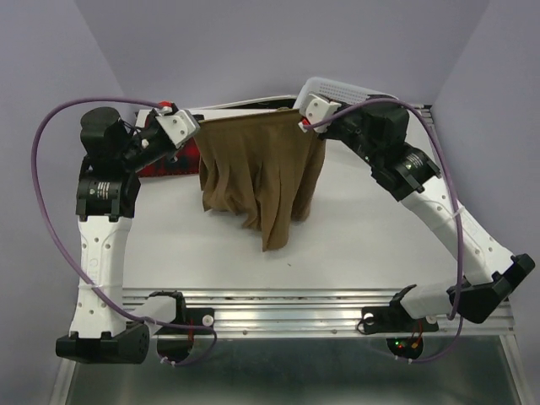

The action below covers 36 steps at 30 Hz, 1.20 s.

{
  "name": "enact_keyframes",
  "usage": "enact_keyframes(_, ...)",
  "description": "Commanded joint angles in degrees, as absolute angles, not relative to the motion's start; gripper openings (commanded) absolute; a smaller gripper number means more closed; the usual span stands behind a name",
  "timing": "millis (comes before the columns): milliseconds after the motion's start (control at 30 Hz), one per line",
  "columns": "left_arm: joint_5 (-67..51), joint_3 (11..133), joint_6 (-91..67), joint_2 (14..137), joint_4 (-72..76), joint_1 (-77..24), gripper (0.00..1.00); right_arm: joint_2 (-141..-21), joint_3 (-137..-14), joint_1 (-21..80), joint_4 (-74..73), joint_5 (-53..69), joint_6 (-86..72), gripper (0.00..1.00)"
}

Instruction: Fold and stack the skirts

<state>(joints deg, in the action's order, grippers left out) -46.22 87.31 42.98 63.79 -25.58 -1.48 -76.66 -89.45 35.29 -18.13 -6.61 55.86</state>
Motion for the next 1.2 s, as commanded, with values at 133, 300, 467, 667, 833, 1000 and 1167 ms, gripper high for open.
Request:
enact_keyframes(133,-33.0,85.2,38.3,62.8,-10.4,0.3,0.0,-82.3,-98.3,27.5,-16.9,-14.2,63.4,0.01)
enact_keyframes(300,-30.1,90.1,35.2,68.5,-10.3,0.3,0.0,-86.3,-101.7,23.3,-13.5,-11.5,64.9,0.01)
enact_keyframes(467,-30.2,96.5,33.5,72.9,-12.7,-1.4,0.0,-90.0,-106.9,21.5,-13.5,-10.6,65.1,0.01)
enact_keyframes(667,-28.7,94.7,33.8,70.8,-10.3,-1.9,0.0,-88.9,-106.3,21.5,-12.7,-10.2,66.3,0.01)
enact_keyframes(833,-30.0,94.0,34.3,69.7,-12.3,-1.9,0.0,-86.7,-103.8,21.5,-12.6,-9.9,65.6,0.01)
enact_keyframes(1000,-32.0,92.5,34.2,66.7,-12.8,-1.9,0.0,-83.7,-101.5,21.5,-12.7,-9.8,66.2,0.01)
enact_keyframes(1167,-31.5,95.0,31.8,68.6,-13.6,-1.9,0.0,-84.4,-102.9,21.5,-12.5,-10.0,66.6,0.01)
